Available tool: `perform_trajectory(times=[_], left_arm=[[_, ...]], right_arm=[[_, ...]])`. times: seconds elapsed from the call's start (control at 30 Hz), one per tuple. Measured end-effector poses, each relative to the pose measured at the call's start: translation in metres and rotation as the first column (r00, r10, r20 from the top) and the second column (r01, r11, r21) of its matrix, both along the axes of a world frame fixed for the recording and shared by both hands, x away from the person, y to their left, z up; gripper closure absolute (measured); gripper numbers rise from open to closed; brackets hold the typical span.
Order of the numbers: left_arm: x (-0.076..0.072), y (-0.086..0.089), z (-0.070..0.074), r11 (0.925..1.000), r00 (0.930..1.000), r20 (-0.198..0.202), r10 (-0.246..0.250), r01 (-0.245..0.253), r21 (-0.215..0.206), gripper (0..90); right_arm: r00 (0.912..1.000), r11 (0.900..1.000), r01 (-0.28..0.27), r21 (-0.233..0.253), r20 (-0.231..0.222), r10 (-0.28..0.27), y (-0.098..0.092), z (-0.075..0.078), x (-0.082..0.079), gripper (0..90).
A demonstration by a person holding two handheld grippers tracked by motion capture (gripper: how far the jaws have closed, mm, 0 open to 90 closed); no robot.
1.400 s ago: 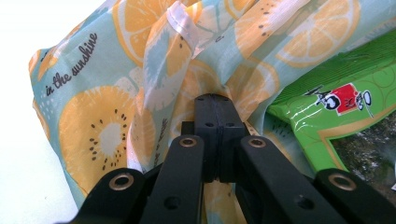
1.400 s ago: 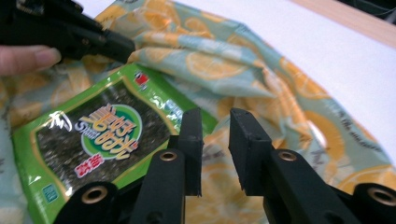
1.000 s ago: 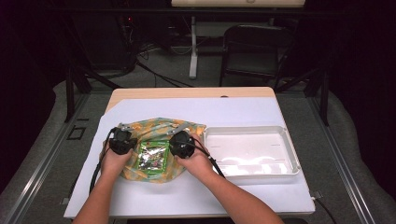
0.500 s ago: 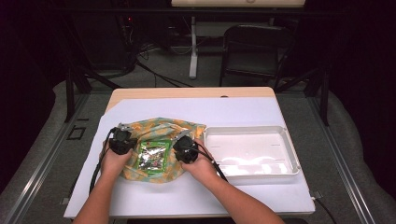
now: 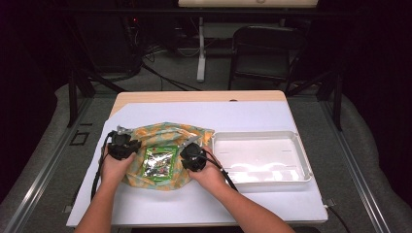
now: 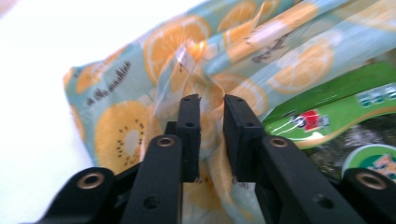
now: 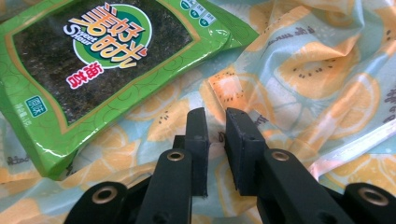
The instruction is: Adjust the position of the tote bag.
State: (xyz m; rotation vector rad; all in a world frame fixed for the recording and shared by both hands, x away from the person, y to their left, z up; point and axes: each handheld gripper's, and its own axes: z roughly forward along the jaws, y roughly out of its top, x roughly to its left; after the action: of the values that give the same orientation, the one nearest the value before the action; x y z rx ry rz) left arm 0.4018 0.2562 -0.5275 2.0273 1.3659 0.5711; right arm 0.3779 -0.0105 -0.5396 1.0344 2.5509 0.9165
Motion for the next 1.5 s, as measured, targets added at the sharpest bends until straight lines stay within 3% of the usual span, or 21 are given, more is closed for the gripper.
perform_trajectory(times=[0.3, 0.47, 0.6, 0.9, 1.2, 1.5], left_arm=[[-0.024, 0.004, 0.027, 0.9984, 0.9967, 0.081, 0.006, -0.001, -0.056, 65.4], [-0.035, 0.002, 0.037, 0.9971, 0.9942, 0.107, -0.004, 0.012, -0.075, 64.7], [-0.043, -0.003, 0.043, 0.9974, 0.9929, 0.116, -0.025, 0.033, -0.064, 67.1], [-0.053, -0.018, 0.043, 0.9967, 0.993, 0.096, -0.068, 0.072, -0.037, 67.7], [-0.057, -0.022, 0.037, 0.9951, 0.9941, 0.065, -0.087, 0.089, -0.042, 67.3], [-0.074, -0.017, 0.017, 0.995, 0.9951, 0.003, -0.099, 0.099, 0.017, 69.4]], right_arm=[[0.9999, 1.0, -0.008, 0.027, 0.014, 0.008, -0.003, 0.009, -0.006, 75.1], [0.9989, 0.996, -0.014, 0.089, 0.045, 0.01, -0.007, 0.019, -0.011, 71.5], [0.9975, 0.991, -0.03, 0.128, 0.067, 0.021, -0.009, 0.026, -0.015, 70.5], [0.9949, 0.976, -0.056, 0.21, 0.094, 0.037, -0.012, 0.039, -0.027, 67.2], [0.9943, 0.97, -0.085, 0.226, 0.082, 0.068, -0.009, 0.035, -0.035, 67.0], [0.9874, 0.983, -0.125, 0.137, 0.114, 0.11, -0.005, 0.026, -0.051, 68.8]])
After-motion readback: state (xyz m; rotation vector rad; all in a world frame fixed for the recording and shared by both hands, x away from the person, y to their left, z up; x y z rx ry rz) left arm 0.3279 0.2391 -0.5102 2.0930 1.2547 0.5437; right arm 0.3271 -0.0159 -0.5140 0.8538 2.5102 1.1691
